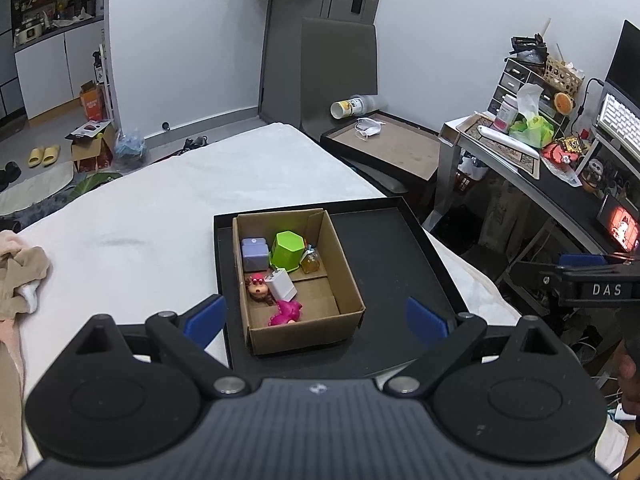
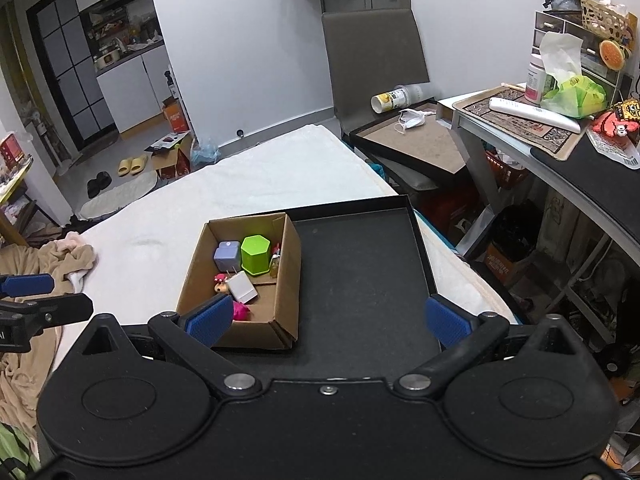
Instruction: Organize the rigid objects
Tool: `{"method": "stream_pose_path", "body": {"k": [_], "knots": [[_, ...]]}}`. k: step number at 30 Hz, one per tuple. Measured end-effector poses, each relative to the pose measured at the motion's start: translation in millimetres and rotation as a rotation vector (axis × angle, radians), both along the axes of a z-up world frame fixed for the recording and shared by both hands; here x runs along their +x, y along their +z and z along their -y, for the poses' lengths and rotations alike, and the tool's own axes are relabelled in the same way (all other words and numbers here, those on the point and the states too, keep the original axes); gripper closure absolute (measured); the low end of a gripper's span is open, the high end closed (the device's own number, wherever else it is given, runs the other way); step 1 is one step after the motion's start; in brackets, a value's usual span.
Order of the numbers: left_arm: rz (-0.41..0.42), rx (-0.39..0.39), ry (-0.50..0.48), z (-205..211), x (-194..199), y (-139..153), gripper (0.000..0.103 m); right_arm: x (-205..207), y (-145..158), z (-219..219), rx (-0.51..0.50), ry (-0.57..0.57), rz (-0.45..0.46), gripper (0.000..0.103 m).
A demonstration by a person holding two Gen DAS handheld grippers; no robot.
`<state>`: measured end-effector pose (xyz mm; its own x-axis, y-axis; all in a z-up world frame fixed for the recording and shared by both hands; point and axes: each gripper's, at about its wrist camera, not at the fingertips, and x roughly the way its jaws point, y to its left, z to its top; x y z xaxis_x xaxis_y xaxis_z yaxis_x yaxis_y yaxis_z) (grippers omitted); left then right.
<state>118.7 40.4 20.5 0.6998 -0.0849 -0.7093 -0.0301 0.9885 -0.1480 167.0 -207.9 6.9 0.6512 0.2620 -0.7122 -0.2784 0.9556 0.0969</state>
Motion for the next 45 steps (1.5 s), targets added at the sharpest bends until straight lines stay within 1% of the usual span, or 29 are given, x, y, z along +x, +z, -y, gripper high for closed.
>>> {"method": "stream_pose_path", "body": {"k": [8,12,15,30,38,45], "knots": [[0.003,0.01,0.002,2.0,-1.3,0.6,0.007,0.2,-2.9,0.2,0.001,0.0,-0.008,0.0],[0.003,0.001,0.004,1.8,-2.5,0.8,0.007,-1.0,-3.6,0.2,0.0,0.0,-0.007,0.0],[0.004,0.012,0.002,2.3,-3.2,1.0,0.007,-1.3,-3.6,0.0,-0.001,0.0,-0.007,0.0],[0.004,0.001,0.011,2.6,-6.4,2.9,0.007,-4.8,-3.6,2.8,-0.008,0.0,-0.005,0.0],[0.005,0.001,0.012,2.6,-6.7,3.8,0.007,-6.0,-3.6,0.8,-0.011,0.013,-0.008,0.0],[0.004,0.0,0.012,2.3,-6.6,4.0,0.007,-6.7,-3.4,1.0,0.003,0.046,-0.02,0.0]]}}
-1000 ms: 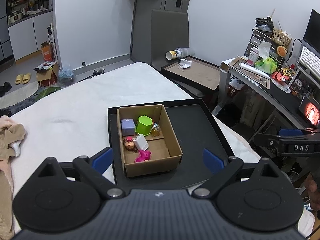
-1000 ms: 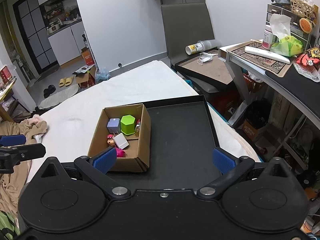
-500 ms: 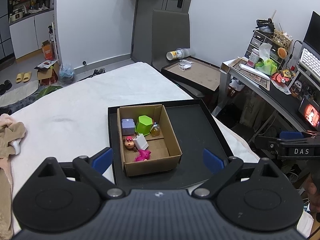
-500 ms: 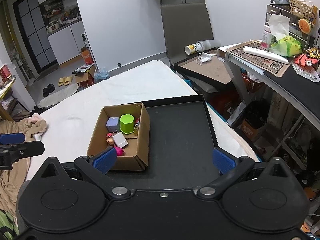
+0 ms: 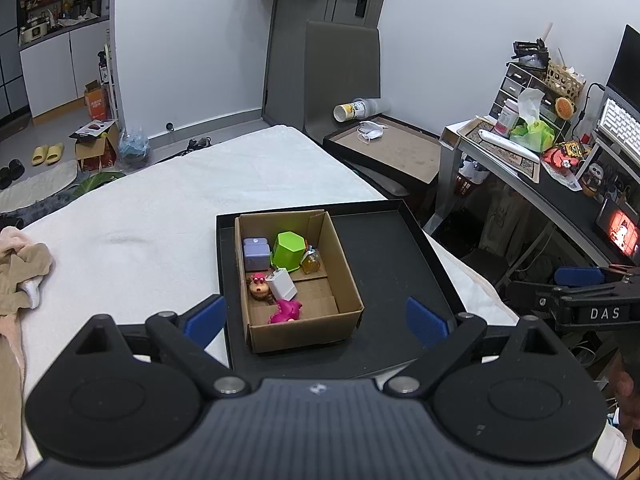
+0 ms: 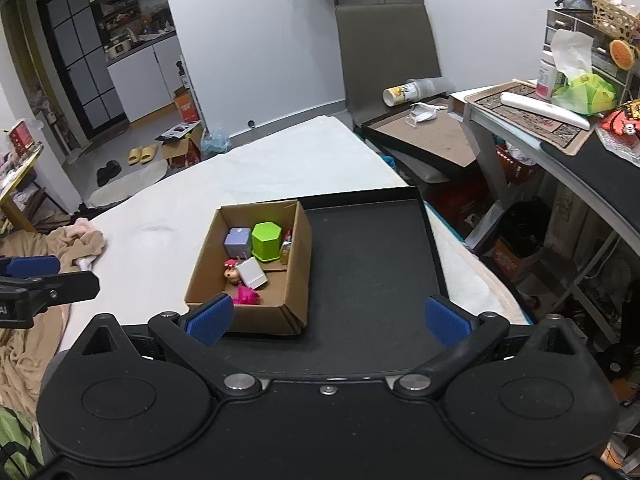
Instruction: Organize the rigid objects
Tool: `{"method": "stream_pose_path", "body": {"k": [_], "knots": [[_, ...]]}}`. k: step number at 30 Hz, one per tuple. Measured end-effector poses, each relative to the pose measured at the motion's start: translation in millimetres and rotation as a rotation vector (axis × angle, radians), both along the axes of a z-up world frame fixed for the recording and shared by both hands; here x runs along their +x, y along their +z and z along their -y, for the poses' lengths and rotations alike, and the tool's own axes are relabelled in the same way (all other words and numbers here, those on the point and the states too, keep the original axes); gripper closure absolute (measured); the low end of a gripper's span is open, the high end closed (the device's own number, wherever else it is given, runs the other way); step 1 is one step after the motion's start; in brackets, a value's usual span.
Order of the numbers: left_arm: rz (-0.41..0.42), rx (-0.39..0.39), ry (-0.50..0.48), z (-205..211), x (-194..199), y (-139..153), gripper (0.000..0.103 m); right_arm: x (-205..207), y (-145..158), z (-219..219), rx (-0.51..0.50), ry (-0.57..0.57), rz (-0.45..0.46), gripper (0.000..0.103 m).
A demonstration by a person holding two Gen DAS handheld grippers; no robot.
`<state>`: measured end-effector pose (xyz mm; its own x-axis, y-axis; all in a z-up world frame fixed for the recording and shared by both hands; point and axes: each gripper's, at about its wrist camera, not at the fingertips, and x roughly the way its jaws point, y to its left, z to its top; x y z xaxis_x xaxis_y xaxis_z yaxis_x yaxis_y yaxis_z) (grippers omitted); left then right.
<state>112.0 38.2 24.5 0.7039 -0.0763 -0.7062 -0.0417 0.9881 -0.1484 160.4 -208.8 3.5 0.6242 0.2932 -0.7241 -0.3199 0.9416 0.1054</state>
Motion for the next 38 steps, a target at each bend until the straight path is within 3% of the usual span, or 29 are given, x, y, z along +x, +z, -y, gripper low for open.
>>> {"method": "stream_pose_path", "body": {"k": [38], "knots": [[0.003,-0.007,-0.005,-0.9,-2.7,-0.8,0.007,-4.0,-2.1,-4.4,-0.006,0.01,-0.013,0.0]]}}
